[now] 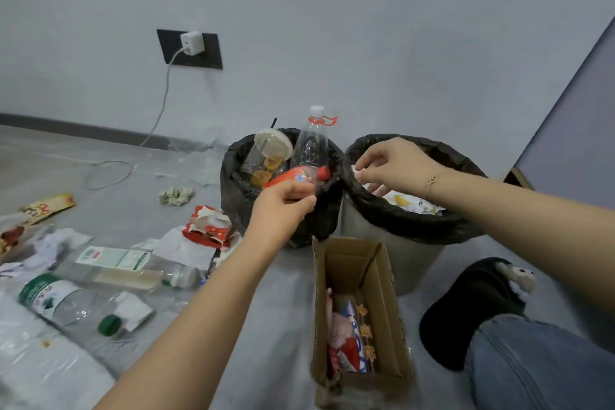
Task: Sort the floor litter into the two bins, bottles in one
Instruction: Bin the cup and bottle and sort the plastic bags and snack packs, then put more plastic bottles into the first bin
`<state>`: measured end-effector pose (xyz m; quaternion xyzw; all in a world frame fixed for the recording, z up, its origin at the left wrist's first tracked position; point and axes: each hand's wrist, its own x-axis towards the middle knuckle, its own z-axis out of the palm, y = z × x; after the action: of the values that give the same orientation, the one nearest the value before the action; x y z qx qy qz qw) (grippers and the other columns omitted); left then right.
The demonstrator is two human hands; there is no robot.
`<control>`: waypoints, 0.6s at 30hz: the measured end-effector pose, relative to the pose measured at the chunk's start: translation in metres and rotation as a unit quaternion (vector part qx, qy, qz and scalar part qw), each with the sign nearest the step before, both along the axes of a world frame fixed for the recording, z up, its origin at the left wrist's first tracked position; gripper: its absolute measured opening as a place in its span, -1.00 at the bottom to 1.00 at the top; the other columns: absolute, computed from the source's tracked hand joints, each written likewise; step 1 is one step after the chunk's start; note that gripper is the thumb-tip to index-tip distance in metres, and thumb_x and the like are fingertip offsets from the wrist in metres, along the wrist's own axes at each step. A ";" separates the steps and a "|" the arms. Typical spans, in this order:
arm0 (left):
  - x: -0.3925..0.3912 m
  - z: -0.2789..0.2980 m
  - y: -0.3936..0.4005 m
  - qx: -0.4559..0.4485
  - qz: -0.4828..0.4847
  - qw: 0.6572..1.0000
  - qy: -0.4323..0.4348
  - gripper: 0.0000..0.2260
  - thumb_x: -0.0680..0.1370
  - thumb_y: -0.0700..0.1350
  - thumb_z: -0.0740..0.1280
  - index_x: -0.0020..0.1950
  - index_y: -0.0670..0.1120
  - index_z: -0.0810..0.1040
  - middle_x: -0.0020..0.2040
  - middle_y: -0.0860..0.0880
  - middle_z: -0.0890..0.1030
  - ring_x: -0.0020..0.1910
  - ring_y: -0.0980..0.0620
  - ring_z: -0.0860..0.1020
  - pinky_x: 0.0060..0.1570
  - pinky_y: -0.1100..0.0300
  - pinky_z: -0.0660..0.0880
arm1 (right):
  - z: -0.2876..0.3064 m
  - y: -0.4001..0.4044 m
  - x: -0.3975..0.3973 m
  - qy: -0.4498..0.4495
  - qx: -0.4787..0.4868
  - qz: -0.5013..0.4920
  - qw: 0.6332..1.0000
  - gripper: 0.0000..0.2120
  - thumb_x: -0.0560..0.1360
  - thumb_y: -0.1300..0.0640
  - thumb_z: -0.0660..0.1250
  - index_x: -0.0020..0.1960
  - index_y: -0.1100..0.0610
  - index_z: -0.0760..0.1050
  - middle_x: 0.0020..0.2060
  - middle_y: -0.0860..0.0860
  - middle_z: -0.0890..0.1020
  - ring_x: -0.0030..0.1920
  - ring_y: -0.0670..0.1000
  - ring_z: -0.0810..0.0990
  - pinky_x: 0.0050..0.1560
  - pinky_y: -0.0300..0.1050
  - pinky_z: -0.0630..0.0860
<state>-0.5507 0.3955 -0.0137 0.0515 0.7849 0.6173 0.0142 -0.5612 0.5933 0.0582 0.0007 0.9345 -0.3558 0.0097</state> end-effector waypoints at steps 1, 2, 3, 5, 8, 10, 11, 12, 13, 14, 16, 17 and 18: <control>0.005 -0.005 -0.011 0.006 0.010 1.000 -0.013 -0.82 0.51 -0.19 0.39 0.10 -0.03 0.63 0.00 0.00 0.67 0.01 0.08 0.63 0.08 0.15 0.56 | 0.000 -0.018 0.002 -0.005 -0.001 0.026 1.000 -0.90 0.47 0.20 0.40 -0.02 0.17 0.58 -0.21 0.11 0.66 -0.27 0.00 0.66 -0.22 -0.14 0.65; 0.009 -0.012 -0.024 0.013 0.023 0.999 -0.024 -0.82 0.52 -0.20 0.38 0.10 -0.05 0.63 0.00 -0.01 0.67 0.00 0.08 0.63 0.04 0.19 0.56 | -0.002 -0.039 0.002 -0.014 0.001 0.053 0.998 -0.90 0.47 0.19 0.41 -0.02 0.15 0.58 -0.20 0.10 0.66 -0.25 0.01 0.66 -0.20 -0.13 0.65; 0.013 -0.018 -0.035 0.014 0.032 0.999 -0.030 -0.82 0.52 -0.21 0.38 0.10 -0.05 0.63 -0.01 -0.01 0.67 -0.02 0.07 0.63 -0.01 0.23 0.56 | -0.004 -0.055 0.003 -0.021 0.008 0.076 0.997 -0.90 0.47 0.17 0.41 -0.02 0.14 0.58 -0.20 0.09 0.65 -0.23 0.01 0.67 -0.19 -0.12 0.65; 0.018 -0.033 -0.063 0.007 0.058 0.998 -0.038 -0.84 0.51 -0.22 0.38 0.07 -0.06 0.63 -0.05 -0.01 0.68 -0.05 0.06 0.64 -0.04 0.22 0.55 | -0.012 -0.091 0.001 -0.034 0.026 0.117 0.992 -0.90 0.47 0.16 0.41 -0.02 0.13 0.58 -0.21 0.06 0.65 -0.21 0.01 0.68 -0.21 -0.14 0.65; 0.020 -0.061 -0.105 0.002 0.115 0.991 -0.070 -0.86 0.49 -0.25 0.39 -0.07 -0.01 0.63 -0.13 -0.02 0.66 -0.12 0.02 0.62 -0.09 0.16 0.53 | -0.034 -0.135 -0.003 -0.060 0.041 0.145 0.987 -0.86 0.46 0.19 0.39 0.01 0.18 0.58 -0.23 0.07 0.65 -0.19 0.06 0.69 -0.17 -0.06 0.66; 0.021 -0.081 -0.130 -0.021 0.153 0.984 -0.086 -0.83 0.46 -0.25 0.40 -0.13 0.04 0.62 -0.13 0.01 0.66 -0.13 0.02 0.61 -0.09 0.14 0.54 | -0.052 -0.157 -0.007 -0.087 0.048 0.158 0.982 -0.86 0.45 0.22 0.39 0.01 0.18 0.58 -0.28 0.04 0.63 -0.22 0.08 0.67 -0.13 -0.04 0.65; 0.024 -0.089 -0.140 -0.050 0.165 0.981 -0.092 -0.84 0.46 -0.23 0.41 -0.11 0.04 0.62 -0.11 0.03 0.66 -0.10 0.03 0.61 -0.05 0.14 0.54 | -0.062 -0.166 -0.009 -0.099 0.053 0.160 0.981 -0.87 0.45 0.22 0.39 0.00 0.18 0.59 -0.31 0.01 0.61 -0.26 0.04 0.64 -0.11 -0.04 0.64; 0.027 -0.098 -0.150 -0.084 0.174 0.976 -0.100 -0.86 0.46 -0.21 0.41 -0.06 0.02 0.63 -0.08 0.05 0.65 -0.07 0.05 0.61 -0.03 0.15 0.53 | -0.072 -0.175 -0.009 -0.109 0.055 0.162 0.979 -0.88 0.45 0.22 0.40 -0.01 0.18 0.60 -0.33 -0.03 0.58 -0.29 -0.01 0.60 -0.09 -0.06 0.63; 0.031 -0.109 -0.162 -0.116 0.188 0.969 -0.107 -0.86 0.47 -0.19 0.40 -0.01 -0.02 0.63 -0.05 0.06 0.64 -0.03 0.05 0.60 -0.03 0.16 0.50 | -0.084 -0.188 -0.010 -0.120 0.052 0.164 0.978 -0.88 0.44 0.22 0.40 -0.02 0.18 0.60 -0.33 -0.06 0.56 -0.29 -0.05 0.56 -0.10 -0.08 0.62; 0.034 -0.117 -0.172 -0.141 0.203 0.963 -0.108 -0.85 0.48 -0.19 0.39 0.04 -0.05 0.62 -0.01 0.05 0.62 0.00 0.04 0.59 -0.02 0.17 0.48 | -0.096 -0.199 -0.009 -0.124 0.049 0.164 0.977 -0.87 0.44 0.22 0.40 -0.02 0.18 0.61 -0.31 -0.07 0.54 -0.27 -0.06 0.54 -0.11 -0.12 0.59; 0.035 -0.131 -0.190 -0.194 0.235 0.948 -0.090 -0.75 0.46 -0.24 0.37 0.12 -0.08 0.61 0.10 -0.01 0.59 0.09 -0.02 0.55 0.05 0.14 0.45 | -0.119 -0.219 -0.006 -0.125 0.055 0.171 0.976 -0.84 0.42 0.19 0.41 0.00 0.15 0.63 -0.26 -0.07 0.53 -0.21 -0.05 0.53 -0.11 -0.17 0.53; 0.030 -0.136 -0.198 -0.233 0.235 0.941 -0.070 -0.69 0.44 -0.28 0.35 0.16 -0.08 0.59 0.16 -0.05 0.57 0.14 -0.04 0.52 0.11 0.13 0.43 | -0.131 -0.228 -0.005 -0.128 0.061 0.174 0.975 -0.83 0.41 0.17 0.41 -0.01 0.14 0.63 -0.25 -0.07 0.54 -0.19 -0.04 0.53 -0.12 -0.18 0.52; 0.023 -0.138 -0.204 -0.279 0.220 0.933 -0.048 -0.63 0.42 -0.31 0.34 0.20 -0.07 0.57 0.21 -0.07 0.53 0.21 -0.07 0.47 0.17 0.11 0.39 | -0.140 -0.234 -0.003 -0.136 0.064 0.176 0.973 -0.83 0.41 0.16 0.41 -0.01 0.13 0.63 -0.25 -0.07 0.54 -0.19 -0.04 0.54 -0.15 -0.19 0.51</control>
<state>-0.5274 0.1913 -0.1520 -0.1580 0.9158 0.3625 -0.0706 -0.5644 0.3596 -0.0814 -0.1148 0.9307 -0.2848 0.1990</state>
